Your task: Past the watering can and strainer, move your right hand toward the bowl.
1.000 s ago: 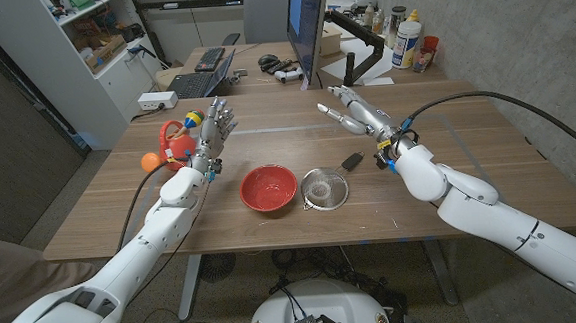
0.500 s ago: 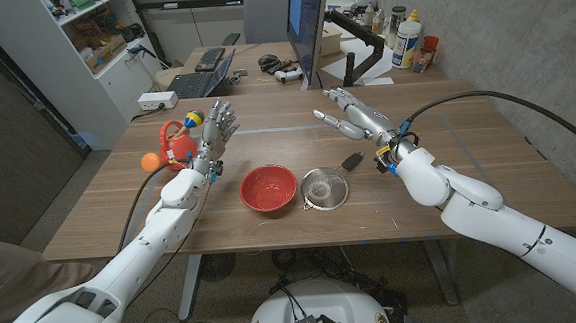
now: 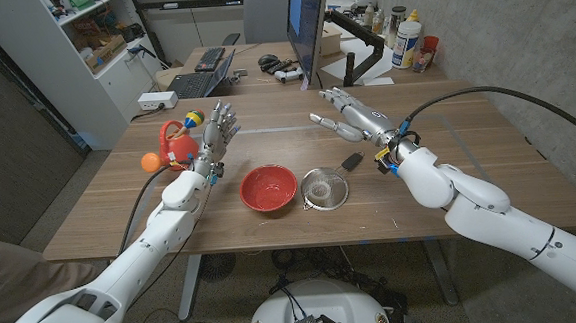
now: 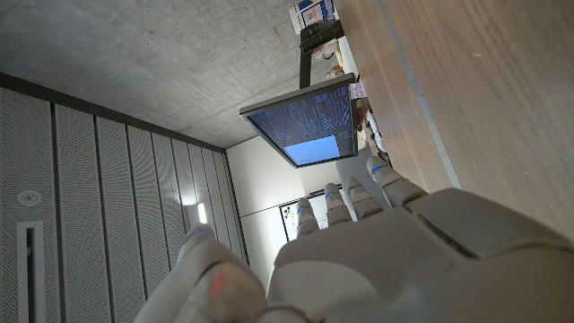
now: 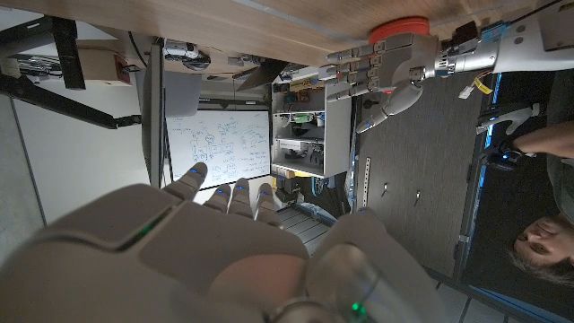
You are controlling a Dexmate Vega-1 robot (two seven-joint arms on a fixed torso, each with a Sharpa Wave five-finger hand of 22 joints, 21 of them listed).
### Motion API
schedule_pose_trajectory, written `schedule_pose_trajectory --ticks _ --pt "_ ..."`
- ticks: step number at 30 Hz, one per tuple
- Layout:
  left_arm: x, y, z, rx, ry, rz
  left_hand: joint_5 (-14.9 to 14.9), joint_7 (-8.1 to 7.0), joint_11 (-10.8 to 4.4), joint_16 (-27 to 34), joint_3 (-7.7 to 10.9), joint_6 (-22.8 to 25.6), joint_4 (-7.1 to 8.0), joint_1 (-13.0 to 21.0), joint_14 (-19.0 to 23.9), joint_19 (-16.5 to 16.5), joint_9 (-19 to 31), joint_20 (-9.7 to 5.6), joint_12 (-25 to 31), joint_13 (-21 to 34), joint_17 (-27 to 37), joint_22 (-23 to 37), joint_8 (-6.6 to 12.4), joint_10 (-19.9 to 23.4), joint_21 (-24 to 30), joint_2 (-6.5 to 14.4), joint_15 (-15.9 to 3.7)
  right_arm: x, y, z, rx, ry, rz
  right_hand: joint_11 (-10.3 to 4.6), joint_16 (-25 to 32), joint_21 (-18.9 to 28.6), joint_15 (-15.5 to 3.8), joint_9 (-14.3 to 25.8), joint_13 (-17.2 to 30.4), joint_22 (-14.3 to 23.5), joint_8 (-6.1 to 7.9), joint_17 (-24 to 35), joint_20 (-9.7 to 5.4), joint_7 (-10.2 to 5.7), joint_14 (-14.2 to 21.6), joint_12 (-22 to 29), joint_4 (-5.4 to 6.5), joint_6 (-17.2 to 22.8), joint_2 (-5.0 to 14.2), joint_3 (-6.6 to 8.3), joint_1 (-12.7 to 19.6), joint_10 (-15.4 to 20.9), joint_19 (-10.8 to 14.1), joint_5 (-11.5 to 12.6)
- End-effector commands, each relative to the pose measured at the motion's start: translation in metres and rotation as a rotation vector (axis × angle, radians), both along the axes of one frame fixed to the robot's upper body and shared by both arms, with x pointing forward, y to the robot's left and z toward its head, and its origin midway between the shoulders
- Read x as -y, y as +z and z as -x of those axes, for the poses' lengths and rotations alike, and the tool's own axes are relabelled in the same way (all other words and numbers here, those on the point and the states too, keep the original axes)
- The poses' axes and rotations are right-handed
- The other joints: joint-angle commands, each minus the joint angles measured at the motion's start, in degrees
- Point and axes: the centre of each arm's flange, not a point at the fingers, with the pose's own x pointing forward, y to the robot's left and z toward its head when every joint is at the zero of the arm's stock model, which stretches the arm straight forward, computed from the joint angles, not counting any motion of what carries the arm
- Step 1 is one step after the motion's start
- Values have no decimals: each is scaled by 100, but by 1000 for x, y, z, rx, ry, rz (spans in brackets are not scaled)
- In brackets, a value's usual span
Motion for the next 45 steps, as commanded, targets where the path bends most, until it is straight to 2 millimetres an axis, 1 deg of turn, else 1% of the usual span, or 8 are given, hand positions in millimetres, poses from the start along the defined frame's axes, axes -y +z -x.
schedule_pose_trajectory --ticks 1,10,15,21,35,45 --pt "-2 1 3 18 -5 -6 21 -19 3 5 -24 -24 1 32 3 -28 22 -7 -2 19 14 20 -18 -24 -5 -10 -224 -10 -3 13 5 -7 61 8 22 3 -37 5 30 14 28 11 -6 7 -159 16 -22 -68 -20 -3 70 -28 -43 28" --pt "-2 2 2 13 -11 -7 26 -15 24 -1 -42 -17 7 31 -20 -45 22 -8 -6 19 15 21 -16 -43 -7 -9 -225 -22 -9 18 -5 0 98 6 28 5 -39 5 29 14 40 11 -6 9 -151 22 -28 -55 -9 6 85 -28 -43 41" --pt "-1 2 2 14 -20 -18 27 -4 8 -1 -49 1 9 32 -24 -46 22 -6 -6 19 16 21 -10 -45 -6 -8 -220 -27 -10 21 -4 -8 113 8 29 7 -40 5 29 14 44 10 -7 8 -151 26 -31 -50 6 15 96 -25 -42 48" --pt "-4 4 1 15 -18 -26 30 -7 14 0 -58 6 12 33 -26 -45 21 -8 -6 19 16 21 -10 -51 -3 -7 -227 -31 -12 24 -6 -14 122 5 22 -5 -30 5 29 14 58 8 13 13 -174 25 -55 -39 50 54 154 -40 -78 66" --pt "-3 1 -2 2 -43 -62 35 -9 7 4 -79 -2 18 36 -24 -44 21 -5 -5 19 16 21 -16 -56 1 -5 -229 -47 -19 40 19 -38 186 -1 9 -16 -5 5 30 10 78 3 25 32 -234 16 -186 -59 127 178 405 -109 -135 124" --pt "-1 1 -6 1 -67 -83 39 -12 1 5 -93 -6 22 39 -26 -43 21 -2 -4 19 16 21 -19 -59 3 -3 -229 -57 -26 40 -1 -29 220 -4 11 -14 7 4 30 9 94 0 34 50 -253 23 -283 -53 168 263 583 -123 -154 159"
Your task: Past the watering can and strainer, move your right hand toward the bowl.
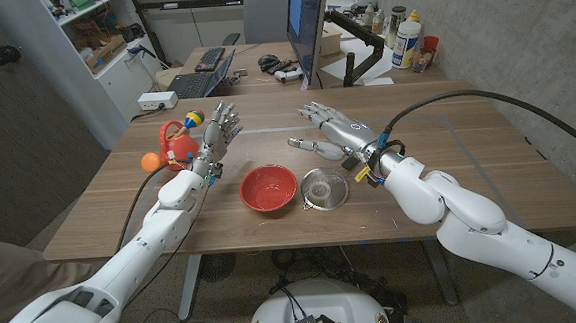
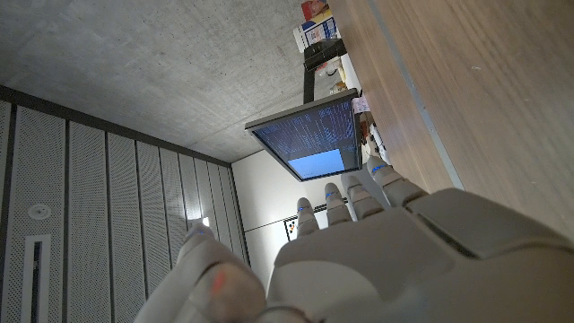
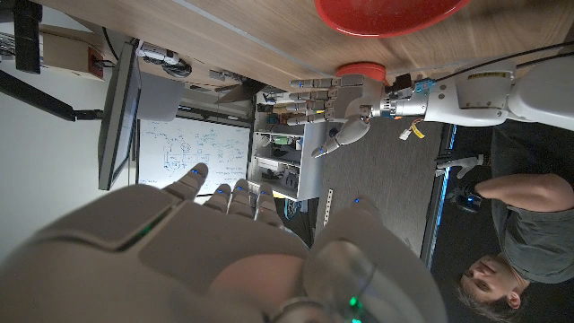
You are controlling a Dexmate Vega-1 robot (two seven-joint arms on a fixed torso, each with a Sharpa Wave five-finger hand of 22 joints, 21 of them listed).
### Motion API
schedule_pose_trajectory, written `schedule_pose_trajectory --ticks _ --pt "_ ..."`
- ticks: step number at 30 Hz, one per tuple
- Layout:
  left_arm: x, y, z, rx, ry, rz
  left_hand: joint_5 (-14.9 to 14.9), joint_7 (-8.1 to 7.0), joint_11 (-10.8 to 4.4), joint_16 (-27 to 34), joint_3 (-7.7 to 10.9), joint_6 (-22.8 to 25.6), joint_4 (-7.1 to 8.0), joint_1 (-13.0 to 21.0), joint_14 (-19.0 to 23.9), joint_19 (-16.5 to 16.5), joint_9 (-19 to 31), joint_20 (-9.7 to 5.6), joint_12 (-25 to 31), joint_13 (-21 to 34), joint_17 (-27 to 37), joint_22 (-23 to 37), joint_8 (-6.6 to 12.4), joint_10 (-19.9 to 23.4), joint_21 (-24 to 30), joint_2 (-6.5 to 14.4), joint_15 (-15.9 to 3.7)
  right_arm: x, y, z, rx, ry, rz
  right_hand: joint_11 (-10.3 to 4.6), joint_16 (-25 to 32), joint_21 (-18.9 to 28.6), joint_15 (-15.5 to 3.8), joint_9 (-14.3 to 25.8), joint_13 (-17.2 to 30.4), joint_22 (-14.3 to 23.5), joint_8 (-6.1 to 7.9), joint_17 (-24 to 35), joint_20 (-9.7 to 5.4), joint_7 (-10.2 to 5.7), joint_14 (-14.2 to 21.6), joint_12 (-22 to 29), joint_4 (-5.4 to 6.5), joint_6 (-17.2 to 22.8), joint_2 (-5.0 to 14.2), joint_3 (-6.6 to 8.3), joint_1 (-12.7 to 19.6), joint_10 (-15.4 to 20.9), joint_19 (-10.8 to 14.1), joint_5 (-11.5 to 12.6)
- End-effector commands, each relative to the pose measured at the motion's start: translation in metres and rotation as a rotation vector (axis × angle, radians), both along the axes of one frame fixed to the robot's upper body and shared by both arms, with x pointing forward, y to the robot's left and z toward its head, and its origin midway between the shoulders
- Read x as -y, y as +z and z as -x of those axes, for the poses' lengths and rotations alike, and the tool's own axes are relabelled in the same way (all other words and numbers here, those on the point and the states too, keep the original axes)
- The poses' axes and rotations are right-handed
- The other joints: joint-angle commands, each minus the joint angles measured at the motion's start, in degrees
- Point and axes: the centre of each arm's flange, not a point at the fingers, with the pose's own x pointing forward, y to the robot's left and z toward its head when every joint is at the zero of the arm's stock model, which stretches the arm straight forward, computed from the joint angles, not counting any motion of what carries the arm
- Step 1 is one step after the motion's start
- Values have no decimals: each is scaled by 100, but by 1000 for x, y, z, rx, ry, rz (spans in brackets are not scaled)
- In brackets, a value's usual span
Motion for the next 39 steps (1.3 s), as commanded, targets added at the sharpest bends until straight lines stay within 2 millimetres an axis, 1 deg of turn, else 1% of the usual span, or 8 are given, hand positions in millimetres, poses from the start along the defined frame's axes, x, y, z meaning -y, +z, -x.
schedule_pose_trajectory --ticks 1,11,16,18,20,28,35,39 --pt "2 -2 -4 -6 -25 -26 39 -13 -34 6 -17 -7 6 40 -26 -21 21 17 -5 18 16 21 -24 -32 4 -2 -227 -12 -8 4 -10 2 39 -6 11 -13 13 20 30 8 49 12 -17 19 -255 24 -55 -22 20 33 116 -60 -42 27" --pt "2 0 -1 11 -23 -27 44 -12 -10 5 -29 -8 7 46 -31 -20 21 10 -2 18 16 21 -25 -30 6 1 -223 -18 -12 7 -28 17 56 -10 12 -13 17 20 30 9 51 12 -11 25 -269 23 -102 -29 49 81 206 -81 -56 41" --pt "0 -3 0 5 -17 -29 46 -12 -13 6 -34 0 8 50 -31 -20 21 9 -4 18 16 21 -22 -36 7 3 -224 -23 -17 14 -32 36 59 18 27 -1 -7 23 30 14 49 18 -25 27 -266 37 -74 -36 303 231 282 -75 -62 56" --pt "0 -5 0 3 -19 -34 47 -9 -13 7 -36 0 8 51 -29 -21 21 8 -4 18 16 21 -22 -38 7 3 -224 -23 -18 15 -30 14 50 17 31 2 -10 23 30 15 49 19 -34 16 -261 41 -68 -36 342 262 297 -70 -59 56" --pt "0 -5 0 2 -19 -35 48 -9 -15 7 -38 -2 8 53 -30 -20 21 6 -4 18 16 20 -24 -37 7 4 -225 -22 -20 17 -26 6 40 7 47 16 -6 23 29 16 62 20 -50 32 -224 62 -54 2 415 343 339 -23 -35 57" --pt "7 -7 -2 0 -31 -44 52 -19 -14 7 -49 -5 8 61 -31 -19 21 5 0 18 15 20 -25 -31 8 6 -228 -22 -23 24 -9 -6 33 15 44 20 2 22 27 15 67 18 -54 41 -221 65 -59 22 451 445 416 -19 -28 55" --pt "11 -10 -2 -6 -38 -55 56 -16 -25 7 -58 -6 8 65 -33 -18 21 4 -2 18 15 20 -26 -39 9 8 -222 -24 -32 24 -4 -41 2 18 41 17 16 21 26 14 78 13 -8 24 -216 76 -103 55 469 626 584 3 -42 53" --pt "11 -11 -1 -6 -37 -61 57 -18 -20 8 -62 -8 8 68 -32 -19 21 3 -1 18 15 20 -27 -40 9 9 -222 -28 -37 24 -19 -28 -1 21 47 21 18 20 25 14 84 12 8 18 -194 78 -116 76 465 687 638 8 -33 47"
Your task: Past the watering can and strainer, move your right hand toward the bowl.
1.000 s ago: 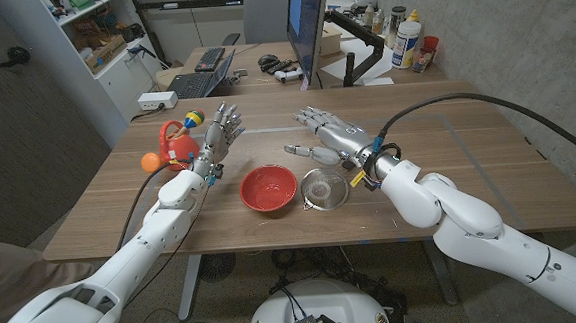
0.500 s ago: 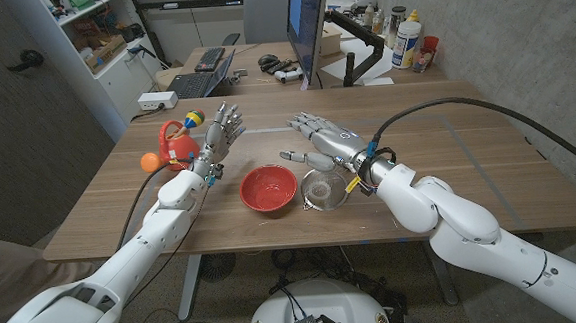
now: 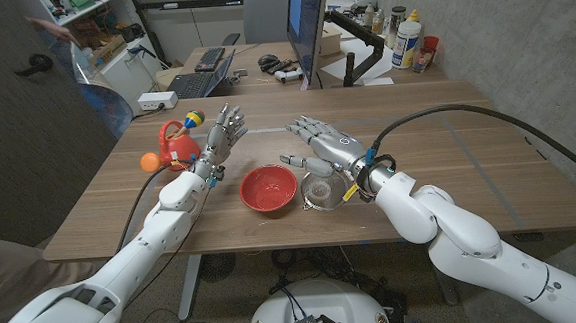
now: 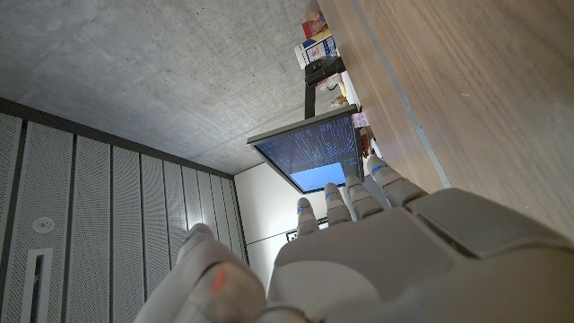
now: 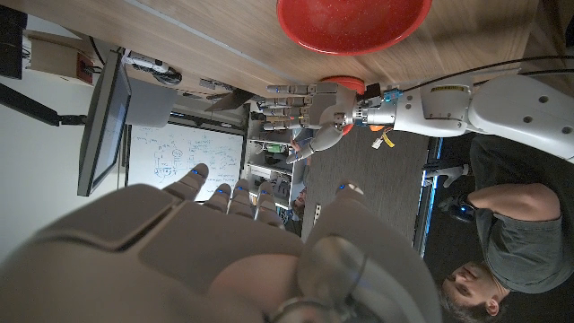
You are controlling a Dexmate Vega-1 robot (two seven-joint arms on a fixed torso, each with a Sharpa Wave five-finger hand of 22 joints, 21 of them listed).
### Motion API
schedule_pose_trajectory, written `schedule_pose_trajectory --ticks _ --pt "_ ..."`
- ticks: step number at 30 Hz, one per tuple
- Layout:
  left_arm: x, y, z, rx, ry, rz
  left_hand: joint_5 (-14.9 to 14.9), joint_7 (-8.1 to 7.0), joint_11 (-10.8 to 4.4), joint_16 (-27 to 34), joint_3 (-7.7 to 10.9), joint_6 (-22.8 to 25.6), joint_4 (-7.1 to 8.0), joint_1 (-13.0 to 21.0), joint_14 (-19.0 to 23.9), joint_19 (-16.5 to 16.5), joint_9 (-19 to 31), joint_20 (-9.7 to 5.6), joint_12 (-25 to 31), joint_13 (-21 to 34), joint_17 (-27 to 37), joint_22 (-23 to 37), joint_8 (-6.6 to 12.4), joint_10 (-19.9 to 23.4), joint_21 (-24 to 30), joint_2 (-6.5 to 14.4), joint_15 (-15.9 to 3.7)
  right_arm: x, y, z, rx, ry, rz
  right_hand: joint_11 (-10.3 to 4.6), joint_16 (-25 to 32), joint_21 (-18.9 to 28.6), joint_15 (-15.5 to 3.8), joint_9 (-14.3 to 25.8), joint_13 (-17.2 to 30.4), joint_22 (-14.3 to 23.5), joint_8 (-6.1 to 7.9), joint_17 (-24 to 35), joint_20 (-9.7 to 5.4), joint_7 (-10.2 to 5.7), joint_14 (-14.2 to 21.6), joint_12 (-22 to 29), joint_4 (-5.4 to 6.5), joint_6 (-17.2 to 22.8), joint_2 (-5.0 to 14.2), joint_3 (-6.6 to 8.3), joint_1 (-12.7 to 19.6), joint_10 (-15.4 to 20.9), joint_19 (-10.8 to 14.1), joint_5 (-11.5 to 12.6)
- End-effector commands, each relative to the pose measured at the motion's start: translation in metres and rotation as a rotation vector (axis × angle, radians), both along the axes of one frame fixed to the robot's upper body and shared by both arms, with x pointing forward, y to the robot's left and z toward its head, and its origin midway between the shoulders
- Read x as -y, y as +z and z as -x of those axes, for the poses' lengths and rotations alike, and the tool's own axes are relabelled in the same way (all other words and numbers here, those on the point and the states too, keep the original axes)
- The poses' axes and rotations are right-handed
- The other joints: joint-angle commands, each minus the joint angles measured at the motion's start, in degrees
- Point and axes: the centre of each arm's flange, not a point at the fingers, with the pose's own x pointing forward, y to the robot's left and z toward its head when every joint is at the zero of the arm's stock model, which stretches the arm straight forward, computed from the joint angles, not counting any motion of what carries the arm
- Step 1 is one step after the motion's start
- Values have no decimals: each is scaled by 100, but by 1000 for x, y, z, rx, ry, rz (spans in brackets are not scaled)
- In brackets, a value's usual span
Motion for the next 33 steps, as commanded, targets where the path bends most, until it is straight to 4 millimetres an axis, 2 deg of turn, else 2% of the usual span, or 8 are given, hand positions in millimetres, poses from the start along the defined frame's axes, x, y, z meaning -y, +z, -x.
schedule_pose_trajectory --ticks 1,5,8,25,33 --pt "3 -4 1 -4 -5 -18 38 -10 -12 9 -18 -7 7 68 -32 -19 21 2 -1 17 15 20 -4 -30 9 9 -223 -8 -15 5 -13 -6 -31 1 24 21 16 13 25 14 41 11 30 4 -194 34 -24 57 109 93 110 46 -14 2" --pt "2 -4 3 0 -4 -16 39 -11 -4 8 -23 -8 8 71 -35 -17 21 1 0 17 15 20 -5 -28 10 11 -222 -9 -18 5 -31 9 -37 2 -9 -13 35 11 24 17 51 10 29 8 -286 35 -66 104 105 260 259 50 -131 -17" --pt "2 -6 4 1 -6 -13 40 -12 -5 8 -25 -6 8 72 -36 -18 21 2 1 17 15 20 -4 -27 10 11 -225 -12 -20 6 -33 12 -30 -3 -5 -3 17 11 24 17 53 10 17 17 -282 37 -78 118 108 308 301 54 -116 -21" --pt "-16 -13 16 19 -3 -2 47 -4 -4 11 -46 39 10 79 -31 -12 21 0 10 18 15 20 12 -5 13 14 -225 -31 -26 13 -52 25 -2 -17 11 20 -10 10 23 16 50 5 15 20 -243 38 -161 143 84 510 510 58 -81 -49" --pt "-19 -15 18 10 -6 -2 49 -1 0 10 -54 50 10 82 -34 -13 20 -2 7 17 15 20 14 -14 13 16 -221 -35 -22 16 -62 14 12 -11 10 25 4 10 23 16 44 5 17 24 -241 37 -194 149 66 583 586 58 -72 -71"
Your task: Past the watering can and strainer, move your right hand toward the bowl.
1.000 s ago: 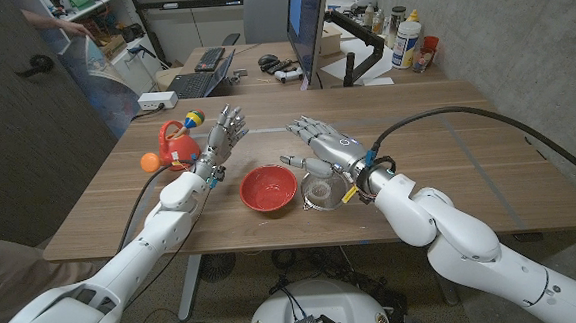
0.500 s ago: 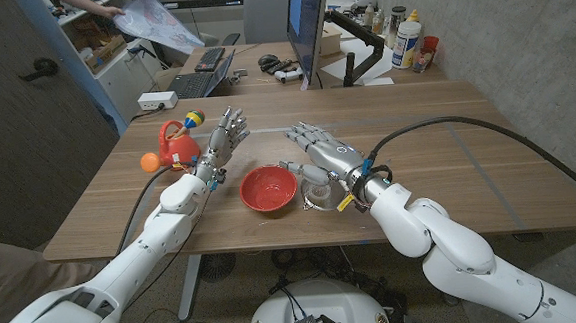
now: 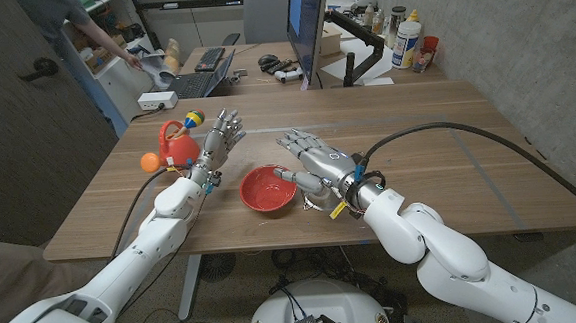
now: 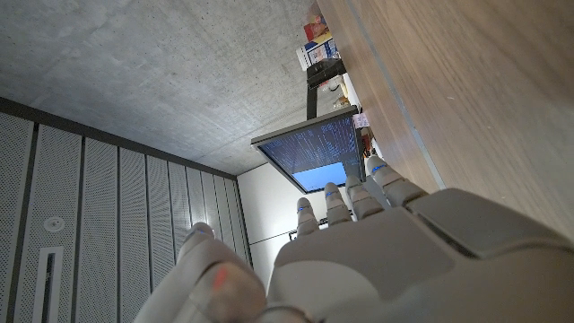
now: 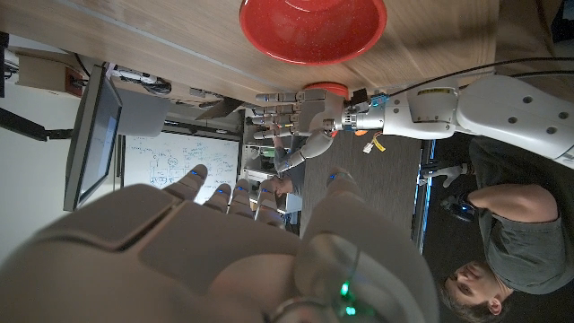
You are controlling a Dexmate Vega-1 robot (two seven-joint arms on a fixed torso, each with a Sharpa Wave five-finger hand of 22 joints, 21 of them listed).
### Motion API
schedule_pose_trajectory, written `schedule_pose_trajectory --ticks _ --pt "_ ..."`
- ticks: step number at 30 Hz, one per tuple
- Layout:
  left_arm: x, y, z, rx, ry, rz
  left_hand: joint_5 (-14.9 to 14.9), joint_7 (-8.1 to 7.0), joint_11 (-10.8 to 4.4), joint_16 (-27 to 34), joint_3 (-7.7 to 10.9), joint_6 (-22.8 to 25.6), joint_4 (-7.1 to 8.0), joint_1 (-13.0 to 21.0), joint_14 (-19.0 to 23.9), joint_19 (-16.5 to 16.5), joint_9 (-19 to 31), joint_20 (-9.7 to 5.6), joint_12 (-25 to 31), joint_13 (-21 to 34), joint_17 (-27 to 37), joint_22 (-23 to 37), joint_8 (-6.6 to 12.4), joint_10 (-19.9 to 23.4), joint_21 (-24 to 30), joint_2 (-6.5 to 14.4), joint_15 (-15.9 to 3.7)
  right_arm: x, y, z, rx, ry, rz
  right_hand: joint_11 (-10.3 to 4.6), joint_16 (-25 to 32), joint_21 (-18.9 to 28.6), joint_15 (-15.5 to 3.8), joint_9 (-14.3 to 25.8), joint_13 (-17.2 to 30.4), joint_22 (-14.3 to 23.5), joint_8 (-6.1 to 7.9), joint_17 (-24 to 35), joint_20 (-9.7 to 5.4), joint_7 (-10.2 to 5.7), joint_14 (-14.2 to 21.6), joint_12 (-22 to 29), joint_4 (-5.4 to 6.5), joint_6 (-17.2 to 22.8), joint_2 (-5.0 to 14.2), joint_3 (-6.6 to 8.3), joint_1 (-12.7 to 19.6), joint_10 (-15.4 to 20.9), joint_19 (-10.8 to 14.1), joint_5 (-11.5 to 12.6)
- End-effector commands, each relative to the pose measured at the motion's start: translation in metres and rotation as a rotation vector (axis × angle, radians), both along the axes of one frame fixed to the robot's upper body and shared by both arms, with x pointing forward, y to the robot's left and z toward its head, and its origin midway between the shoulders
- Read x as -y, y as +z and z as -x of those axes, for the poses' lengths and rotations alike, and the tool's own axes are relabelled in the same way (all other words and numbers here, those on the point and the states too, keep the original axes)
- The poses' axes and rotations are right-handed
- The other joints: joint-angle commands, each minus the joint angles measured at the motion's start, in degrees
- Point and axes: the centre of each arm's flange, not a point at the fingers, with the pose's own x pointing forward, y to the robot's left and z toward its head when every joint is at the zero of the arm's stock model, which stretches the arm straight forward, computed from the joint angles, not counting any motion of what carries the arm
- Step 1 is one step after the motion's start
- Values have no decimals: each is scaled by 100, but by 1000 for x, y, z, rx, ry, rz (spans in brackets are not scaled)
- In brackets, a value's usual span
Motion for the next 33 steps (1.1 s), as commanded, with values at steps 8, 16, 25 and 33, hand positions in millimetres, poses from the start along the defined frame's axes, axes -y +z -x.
schedule_pose_trajectory --ticks 8,16,25,33 --pt "-1 -4 7 -19 9 -19 32 -21 -3 8 -42 38 -12 55 -42 -15 20 -1 12 18 15 20 15 -1 12 -13 -214 -2 5 1 -29 14 25 9 8 25 7 17 23 17 41 4 -18 16 -241 35 -27 43 -12 109 141 33 7 -43" --pt "11 1 20 13 8 -9 36 -15 -6 8 -53 50 -13 57 -43 -17 20 -14 15 18 14 19 17 6 11 -19 -224 7 2 5 -36 18 56 10 2 21 7 17 23 18 34 4 -13 22 -256 29 -54 41 -30 157 193 16 -6 -65" --pt "14 -7 45 42 66 -14 41 -18 -8 7 -66 68 -16 61 -48 -22 20 -16 20 18 14 19 21 23 9 -26 -239 16 -12 20 -39 23 82 30 -8 13 27 18 24 19 10 5 -11 34 -294 4 -83 0 -35 223 259 -52 -39 -97" --pt "6 -16 64 55 126 10 47 -19 -22 7 -78 77 -18 65 -48 -9 20 -45 18 18 14 18 21 20 13 -31 -239 22 -19 29 -64 14 90 52 -3 16 39 19 24 20 10 11 -1 50 -302 6 -67 12 -33 248 257 -55 -40 -131"
